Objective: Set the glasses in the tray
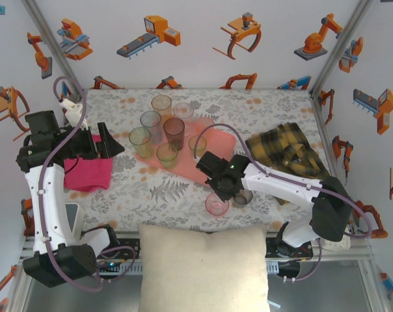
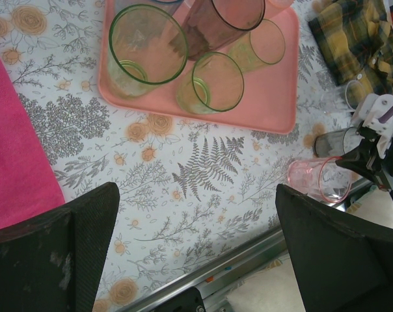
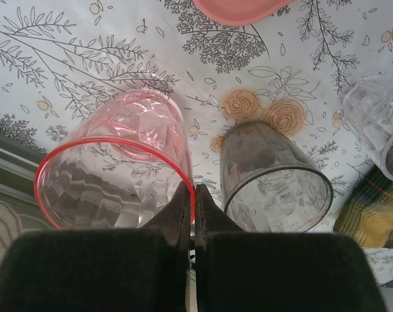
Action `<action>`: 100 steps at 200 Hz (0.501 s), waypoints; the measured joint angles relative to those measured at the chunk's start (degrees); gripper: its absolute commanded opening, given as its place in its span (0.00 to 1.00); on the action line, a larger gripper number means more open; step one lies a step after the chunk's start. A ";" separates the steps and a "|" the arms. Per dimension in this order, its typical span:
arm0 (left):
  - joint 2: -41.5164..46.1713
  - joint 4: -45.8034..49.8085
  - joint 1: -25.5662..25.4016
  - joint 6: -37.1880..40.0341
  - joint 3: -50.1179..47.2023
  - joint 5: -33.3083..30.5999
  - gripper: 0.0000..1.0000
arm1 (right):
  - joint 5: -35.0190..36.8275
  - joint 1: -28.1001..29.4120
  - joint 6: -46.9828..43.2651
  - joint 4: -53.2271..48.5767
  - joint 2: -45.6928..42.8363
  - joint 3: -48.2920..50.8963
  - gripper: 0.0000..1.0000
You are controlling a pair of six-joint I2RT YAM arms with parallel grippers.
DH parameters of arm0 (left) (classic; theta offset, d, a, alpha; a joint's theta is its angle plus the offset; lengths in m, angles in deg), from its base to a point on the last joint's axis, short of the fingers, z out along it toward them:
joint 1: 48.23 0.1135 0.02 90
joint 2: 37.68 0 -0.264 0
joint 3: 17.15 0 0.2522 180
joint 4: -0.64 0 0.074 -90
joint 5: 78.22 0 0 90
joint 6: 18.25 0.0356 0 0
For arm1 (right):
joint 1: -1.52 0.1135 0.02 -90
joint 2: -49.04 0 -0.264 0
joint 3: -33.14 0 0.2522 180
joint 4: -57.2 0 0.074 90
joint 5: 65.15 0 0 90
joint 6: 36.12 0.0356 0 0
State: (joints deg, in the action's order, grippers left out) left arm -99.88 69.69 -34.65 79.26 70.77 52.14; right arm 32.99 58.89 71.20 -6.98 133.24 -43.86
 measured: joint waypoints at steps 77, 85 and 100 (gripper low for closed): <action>0.28 0.00 0.44 -0.22 -0.02 0.02 0.97 | 0.76 -0.02 0.90 -1.62 -0.37 -3.30 0.00; 0.37 0.00 0.44 -0.22 -0.02 0.02 0.97 | 0.76 -0.02 1.05 -1.73 -0.37 -3.63 0.00; 0.46 0.00 0.44 -0.22 -0.02 0.11 0.97 | 0.72 -0.17 1.29 -1.81 -0.37 -4.11 0.00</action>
State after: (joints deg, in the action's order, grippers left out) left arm -99.42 69.69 -34.21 79.04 70.74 52.25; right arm 33.71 58.71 72.49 -8.79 132.87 -47.97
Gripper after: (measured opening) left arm 0.972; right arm 0.006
